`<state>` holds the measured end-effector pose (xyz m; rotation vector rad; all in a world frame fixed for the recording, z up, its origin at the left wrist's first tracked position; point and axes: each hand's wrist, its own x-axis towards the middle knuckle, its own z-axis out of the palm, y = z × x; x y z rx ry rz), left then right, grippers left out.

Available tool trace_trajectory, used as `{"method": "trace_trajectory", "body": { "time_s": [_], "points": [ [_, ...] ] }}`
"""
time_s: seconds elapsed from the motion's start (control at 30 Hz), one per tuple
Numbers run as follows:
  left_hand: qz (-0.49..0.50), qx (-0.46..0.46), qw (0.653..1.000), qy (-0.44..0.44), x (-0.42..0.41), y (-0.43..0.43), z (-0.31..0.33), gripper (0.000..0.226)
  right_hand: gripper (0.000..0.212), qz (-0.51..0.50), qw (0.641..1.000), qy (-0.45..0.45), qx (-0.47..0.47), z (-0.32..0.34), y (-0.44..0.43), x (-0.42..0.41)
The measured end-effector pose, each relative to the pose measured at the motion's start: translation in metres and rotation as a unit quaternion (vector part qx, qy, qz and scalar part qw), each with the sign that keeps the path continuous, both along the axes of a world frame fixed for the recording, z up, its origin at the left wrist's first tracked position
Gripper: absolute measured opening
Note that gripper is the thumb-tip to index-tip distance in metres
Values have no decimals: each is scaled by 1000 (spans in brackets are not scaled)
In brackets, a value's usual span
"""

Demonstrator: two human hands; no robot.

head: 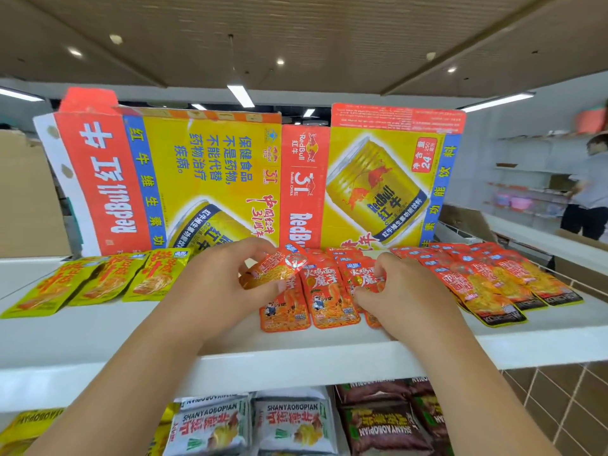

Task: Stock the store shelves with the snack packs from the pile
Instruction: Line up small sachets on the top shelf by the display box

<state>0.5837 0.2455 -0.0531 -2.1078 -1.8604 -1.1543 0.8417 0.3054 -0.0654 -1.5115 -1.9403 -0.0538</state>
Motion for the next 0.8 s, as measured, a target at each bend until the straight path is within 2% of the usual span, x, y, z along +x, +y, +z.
{"method": "trace_trajectory", "body": {
  "time_s": [0.8],
  "points": [
    [5, -19, 1000, -2, 2, -4, 0, 41, 43, -1, 999, -31, -24, -2, 5, -3]
  ]
}}
